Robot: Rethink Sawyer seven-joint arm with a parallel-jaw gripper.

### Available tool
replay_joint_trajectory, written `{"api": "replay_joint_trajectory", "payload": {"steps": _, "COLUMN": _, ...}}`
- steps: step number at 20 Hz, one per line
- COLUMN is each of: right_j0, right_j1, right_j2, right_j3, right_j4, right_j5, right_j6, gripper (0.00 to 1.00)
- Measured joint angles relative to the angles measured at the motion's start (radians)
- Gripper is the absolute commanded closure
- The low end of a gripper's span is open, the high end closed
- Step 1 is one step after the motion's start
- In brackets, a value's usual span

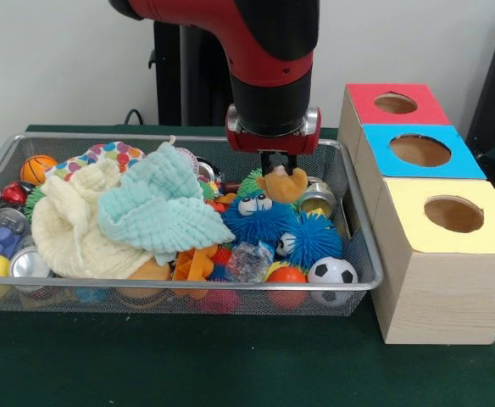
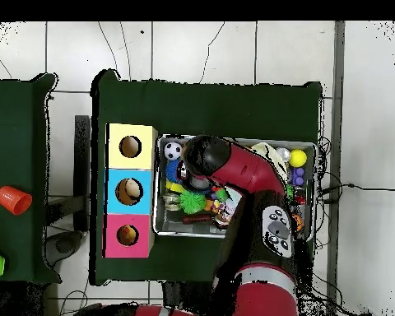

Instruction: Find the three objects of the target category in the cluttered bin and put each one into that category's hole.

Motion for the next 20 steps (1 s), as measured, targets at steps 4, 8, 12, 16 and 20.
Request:
{"api": "replay_joint_trajectory", "payload": {"steps": 4, "right_j0": 0.010, "right_j1": 0.002, "right_j2": -0.006, "right_j3": -0.042, "right_j4": -0.002, "right_j5": 0.066, "right_j6": 0.014, "gripper": 1.00}}
{"api": "replay_joint_trajectory", "payload": {"steps": 8, "right_j0": 0.019, "right_j1": 0.005, "right_j2": -0.014, "right_j3": -0.080, "right_j4": -0.004, "right_j5": 0.108, "right_j6": 0.036, "gripper": 1.00}}
{"api": "replay_joint_trajectory", "payload": {"steps": 12, "right_j0": 0.019, "right_j1": 0.007, "right_j2": -0.016, "right_j3": -0.098, "right_j4": -0.005, "right_j5": 0.110, "right_j6": 0.043, "gripper": 1.00}}
{"api": "replay_joint_trajectory", "payload": {"steps": 16, "right_j0": 0.019, "right_j1": 0.008, "right_j2": -0.016, "right_j3": -0.100, "right_j4": -0.006, "right_j5": 0.110, "right_j6": 0.043, "gripper": 1.00}}
{"api": "replay_joint_trajectory", "payload": {"steps": 20, "right_j0": 0.019, "right_j1": 0.008, "right_j2": -0.018, "right_j3": -0.100, "right_j4": -0.006, "right_j5": 0.110, "right_j6": 0.043, "gripper": 1.00}}
